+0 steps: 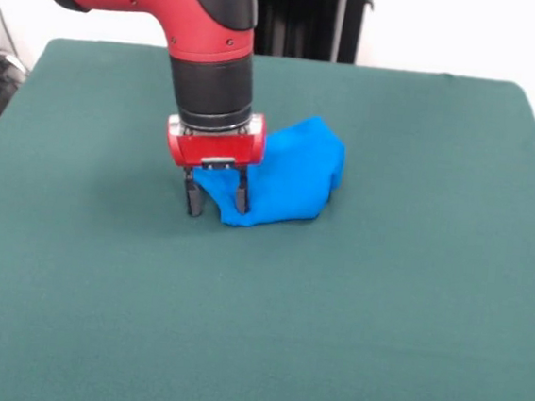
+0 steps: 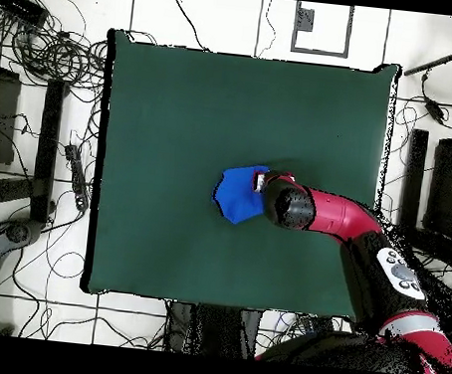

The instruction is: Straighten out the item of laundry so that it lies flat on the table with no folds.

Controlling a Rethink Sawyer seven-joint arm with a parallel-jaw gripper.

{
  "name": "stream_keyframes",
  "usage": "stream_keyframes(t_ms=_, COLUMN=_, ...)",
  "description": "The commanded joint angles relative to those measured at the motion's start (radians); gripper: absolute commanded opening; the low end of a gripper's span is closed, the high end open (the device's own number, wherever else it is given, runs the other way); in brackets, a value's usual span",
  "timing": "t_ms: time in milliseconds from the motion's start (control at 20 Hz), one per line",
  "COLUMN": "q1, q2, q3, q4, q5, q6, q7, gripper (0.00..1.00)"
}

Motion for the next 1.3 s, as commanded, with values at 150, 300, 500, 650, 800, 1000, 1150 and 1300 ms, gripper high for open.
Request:
stream_keyframes(t_ms=150, q1=0.047, q2=0.153, q3=0.169, q4=0.13, q5=0.0, q6=0.051, q7=0.008, gripper=1.0)
stream_keyframes(t_ms=300, q1=0.043, q2=0.147, q3=0.176, q4=0.142, q5=0.005, q6=0.058, q7=0.009, gripper=1.0)
stream_keyframes(t_ms=500, q1=0.047, q2=0.128, q3=0.175, q4=0.158, q5=0.011, q6=0.064, q7=0.02, gripper=1.0)
stream_keyframes(t_ms=650, q1=0.063, q2=0.095, q3=0.162, q4=0.172, q5=0.017, q6=0.073, q7=0.038, gripper=1.0)
stream_keyframes(t_ms=800, q1=0.071, q2=0.075, q3=0.154, q4=0.181, q5=0.022, q6=0.082, q7=0.048, gripper=1.0)
stream_keyframes(t_ms=1000, q1=0.078, q2=0.062, q3=0.146, q4=0.186, q5=0.023, q6=0.083, q7=0.053, gripper=1.0)
stream_keyframes(t_ms=1150, q1=0.079, q2=0.059, q3=0.146, q4=0.187, q5=0.025, q6=0.087, q7=0.051, gripper=1.0)
stream_keyframes(t_ms=1300, q1=0.081, q2=0.055, q3=0.142, q4=0.189, q5=0.025, q6=0.088, q7=0.052, gripper=1.0)
